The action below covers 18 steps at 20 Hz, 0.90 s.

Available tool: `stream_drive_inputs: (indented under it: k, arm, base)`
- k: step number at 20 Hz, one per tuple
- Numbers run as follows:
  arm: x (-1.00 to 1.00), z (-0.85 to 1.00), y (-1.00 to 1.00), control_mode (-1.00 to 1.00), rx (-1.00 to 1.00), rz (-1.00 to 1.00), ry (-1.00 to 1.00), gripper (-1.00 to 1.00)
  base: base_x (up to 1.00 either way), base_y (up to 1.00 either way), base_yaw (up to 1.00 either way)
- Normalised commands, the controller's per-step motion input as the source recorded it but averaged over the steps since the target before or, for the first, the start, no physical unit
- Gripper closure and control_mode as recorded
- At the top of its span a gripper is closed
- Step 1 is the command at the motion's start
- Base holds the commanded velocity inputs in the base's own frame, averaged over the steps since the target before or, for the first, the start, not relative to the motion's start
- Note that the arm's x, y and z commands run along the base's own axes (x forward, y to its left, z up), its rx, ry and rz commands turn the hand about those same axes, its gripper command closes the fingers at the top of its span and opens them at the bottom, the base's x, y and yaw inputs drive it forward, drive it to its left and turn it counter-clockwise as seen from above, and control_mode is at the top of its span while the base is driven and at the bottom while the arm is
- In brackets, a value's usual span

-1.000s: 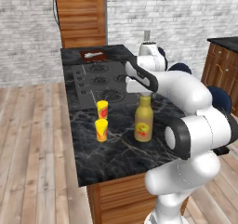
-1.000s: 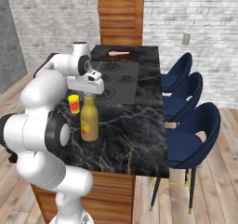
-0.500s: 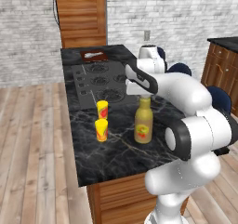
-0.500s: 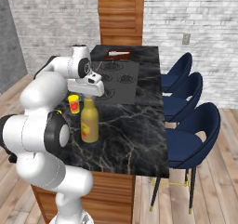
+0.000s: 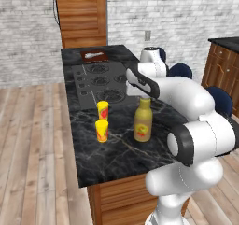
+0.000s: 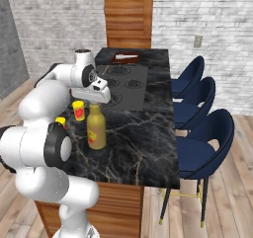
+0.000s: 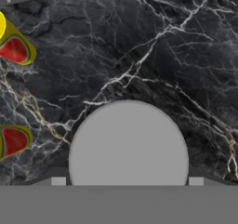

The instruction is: Place the drinks on the dining counter in a tight cluster.

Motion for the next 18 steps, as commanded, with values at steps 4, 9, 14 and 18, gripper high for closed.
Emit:
stream_drive_inputs:
  k: [4,9,14,18]
  arm:
    - [0.0,0.0,0.0,-1.0,0.0,0.0,0.0,-1.0]
    - [0.0,0.0,0.0,-1.0,0.0,0.0,0.0,-1.0]
    - [0.0,0.0,0.0,-1.0,0.0,0.0,0.0,-1.0]
    - [0.0,0.0,0.0,-1.0,0.0,0.0,0.0,-1.0]
  base:
    - [0.0,0.0,0.0]
    - [0.0,0.0,0.0]
    - [0.0,0.0,0.0]
    - [0.0,0.0,0.0]
